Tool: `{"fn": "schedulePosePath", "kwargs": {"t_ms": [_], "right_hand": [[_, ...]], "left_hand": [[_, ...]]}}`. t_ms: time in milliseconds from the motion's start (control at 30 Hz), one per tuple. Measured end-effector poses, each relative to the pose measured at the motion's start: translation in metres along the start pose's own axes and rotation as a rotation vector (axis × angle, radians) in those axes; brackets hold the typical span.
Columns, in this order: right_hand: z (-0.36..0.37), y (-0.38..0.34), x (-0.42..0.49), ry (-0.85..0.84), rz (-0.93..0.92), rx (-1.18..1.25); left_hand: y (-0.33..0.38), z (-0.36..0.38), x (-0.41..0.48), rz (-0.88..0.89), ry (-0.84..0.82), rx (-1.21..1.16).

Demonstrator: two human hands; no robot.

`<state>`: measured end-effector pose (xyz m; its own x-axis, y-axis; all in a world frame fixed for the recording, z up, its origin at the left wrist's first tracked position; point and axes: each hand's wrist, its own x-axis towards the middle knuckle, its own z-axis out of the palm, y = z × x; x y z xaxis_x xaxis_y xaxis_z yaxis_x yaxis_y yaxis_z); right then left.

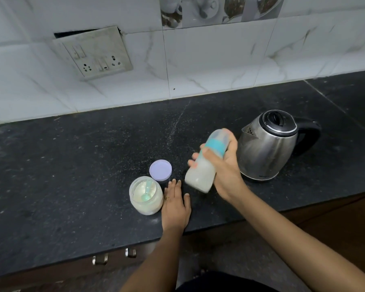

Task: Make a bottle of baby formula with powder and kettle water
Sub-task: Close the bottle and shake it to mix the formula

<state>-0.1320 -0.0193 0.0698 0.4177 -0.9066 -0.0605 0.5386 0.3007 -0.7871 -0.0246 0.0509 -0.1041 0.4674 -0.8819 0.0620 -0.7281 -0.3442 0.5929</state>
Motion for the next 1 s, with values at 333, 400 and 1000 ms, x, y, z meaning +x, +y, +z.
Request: {"fn": "schedulePosePath", "kwargs": {"t_ms": [333,400,1000], "right_hand": [[0.000,0.004,-0.003,-0.099,0.047,-0.130],[0.000,0.003,-0.010,-0.183,0.051,-0.296],[0.003,-0.006,0.008,0.094,0.506,0.205]], "left_hand": [[-0.004,0.003,0.000,0.017,-0.016,0.049],[-0.007,0.005,0.001,0.016,-0.039,0.060],[0.002,-0.002,0.001,-0.013,-0.031,-0.012]]}}
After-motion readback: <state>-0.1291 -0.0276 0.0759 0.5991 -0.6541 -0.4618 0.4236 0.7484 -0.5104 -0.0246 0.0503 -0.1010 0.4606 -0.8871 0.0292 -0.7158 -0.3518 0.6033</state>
